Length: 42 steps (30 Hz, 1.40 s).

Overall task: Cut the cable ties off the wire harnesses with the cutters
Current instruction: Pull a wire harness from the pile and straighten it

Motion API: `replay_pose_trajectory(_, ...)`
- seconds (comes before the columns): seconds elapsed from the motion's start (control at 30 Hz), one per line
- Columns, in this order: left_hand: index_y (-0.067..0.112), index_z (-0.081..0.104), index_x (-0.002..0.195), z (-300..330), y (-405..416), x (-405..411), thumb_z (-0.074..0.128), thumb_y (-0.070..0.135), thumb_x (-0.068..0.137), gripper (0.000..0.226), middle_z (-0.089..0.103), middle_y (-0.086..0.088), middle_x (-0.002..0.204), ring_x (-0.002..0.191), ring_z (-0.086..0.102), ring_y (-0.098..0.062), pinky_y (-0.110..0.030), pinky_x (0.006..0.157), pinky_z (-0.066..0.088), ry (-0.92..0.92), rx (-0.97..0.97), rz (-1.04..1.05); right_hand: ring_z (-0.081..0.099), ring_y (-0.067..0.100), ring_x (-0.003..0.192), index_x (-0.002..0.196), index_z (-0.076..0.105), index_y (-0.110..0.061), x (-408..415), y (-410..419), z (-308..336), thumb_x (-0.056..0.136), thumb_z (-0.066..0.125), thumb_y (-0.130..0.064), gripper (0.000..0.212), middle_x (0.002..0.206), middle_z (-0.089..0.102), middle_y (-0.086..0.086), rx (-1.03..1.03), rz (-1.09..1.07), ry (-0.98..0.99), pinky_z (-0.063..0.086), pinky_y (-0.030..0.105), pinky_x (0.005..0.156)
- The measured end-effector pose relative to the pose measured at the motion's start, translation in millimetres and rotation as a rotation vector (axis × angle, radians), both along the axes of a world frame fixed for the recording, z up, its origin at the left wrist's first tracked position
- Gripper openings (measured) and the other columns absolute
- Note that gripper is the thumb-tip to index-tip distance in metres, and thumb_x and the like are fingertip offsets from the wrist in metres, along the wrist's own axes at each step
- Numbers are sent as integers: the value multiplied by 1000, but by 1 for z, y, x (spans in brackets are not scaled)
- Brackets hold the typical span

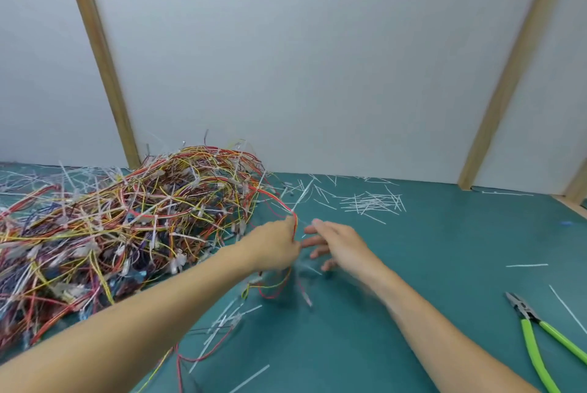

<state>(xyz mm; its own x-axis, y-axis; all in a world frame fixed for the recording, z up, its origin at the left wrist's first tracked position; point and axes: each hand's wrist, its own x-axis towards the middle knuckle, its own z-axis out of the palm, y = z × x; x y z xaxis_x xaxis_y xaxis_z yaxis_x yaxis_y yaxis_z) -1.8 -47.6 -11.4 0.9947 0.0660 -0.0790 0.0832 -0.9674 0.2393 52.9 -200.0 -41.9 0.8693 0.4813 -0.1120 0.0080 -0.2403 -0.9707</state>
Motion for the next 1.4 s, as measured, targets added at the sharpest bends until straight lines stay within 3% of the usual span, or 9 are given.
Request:
replay_pose_trajectory(0.23, 17, 60, 89, 46, 52, -9, 41, 34, 95, 27, 70, -9, 103, 91, 65, -32, -36, 76, 51, -243, 383, 81, 52, 13, 51, 94, 66, -12, 0, 65, 15, 100, 62, -27, 17, 67, 56, 3, 13, -135, 208, 47, 25, 48)
replay_pose_trajectory(0.37, 14, 50, 133, 62, 108, -1, 48, 31, 97, 41, 57, -8, 133, 123, 55, -28, -46, 101, 45, -353, 603, 189, 40, 10, 41, 86, 64, -12, 1, 74, 14, 105, 52, -22, 25, 61, 46, 2, 145, -237, 35, 45, 26, 44)
replay_pose_trajectory(0.6, 28, 71, 120, 65, 151, 8, 57, 43, 98, 30, 64, -3, 120, 115, 54, -28, -46, 93, 40, -601, 460, 227, 41, 11, 51, 90, 63, -23, -4, 65, 77, 105, 53, -30, 20, 58, 49, -9, 286, -279, -903, 35, 32, 54)
replay_pose_trajectory(0.83, 25, 65, 129, 88, 152, 21, 67, 44, 93, 41, 56, 1, 145, 137, 45, -25, -44, 115, 28, -197, 51, 85, 45, 6, 52, 92, 73, -21, 18, 53, 72, 103, 57, -26, 19, 59, 56, -9, 318, -326, -806, 35, 22, 55)
replay_pose_trajectory(1.0, 16, 71, 88, 91, 143, 27, 74, 58, 74, 44, 69, 1, 88, 90, 63, -25, -36, 80, 43, -224, -95, 87, 54, 6, 53, 81, 72, -24, 34, 39, 43, 99, 57, -29, 24, 59, 64, -6, 6, -391, -587, 42, 33, 57)
replay_pose_trajectory(1.1, 23, 75, 96, 84, 130, 33, 75, 46, 85, 25, 68, 2, 108, 112, 57, -28, -48, 107, 33, -593, 191, 156, 65, 9, 71, 90, 76, -20, 37, 30, 31, 98, 59, -38, 26, 81, 75, -7, -379, -164, -318, 52, 33, 72)
replay_pose_trajectory(1.17, 24, 74, 97, 79, 116, 34, 71, 37, 90, 14, 69, 2, 111, 119, 54, -27, -51, 116, 23, -686, 300, 93, 68, 14, 106, 122, 65, -13, 34, 31, 31, 96, 63, -30, 31, 122, 69, 0, -289, -210, -350, 51, 34, 89)
replay_pose_trajectory(1.27, 28, 71, 101, 63, 97, 36, 64, 32, 94, 11, 70, 5, 110, 121, 56, -22, -45, 118, 18, -589, 491, -83, 38, 18, 146, 154, 31, -9, 20, 46, 46, 85, 64, -18, 77, 159, 37, 6, -80, -410, -791, 36, 34, 114)
replay_pose_trajectory(1.4, 29, 72, 101, 59, 99, 33, 65, 41, 92, 16, 70, 7, 110, 111, 61, -18, -37, 94, 32, -579, 528, -83, 17, 30, 158, 160, 27, -8, 11, 77, 66, 82, 56, -22, 84, 167, 27, 12, -454, -313, -1365, 13, 51, 128)
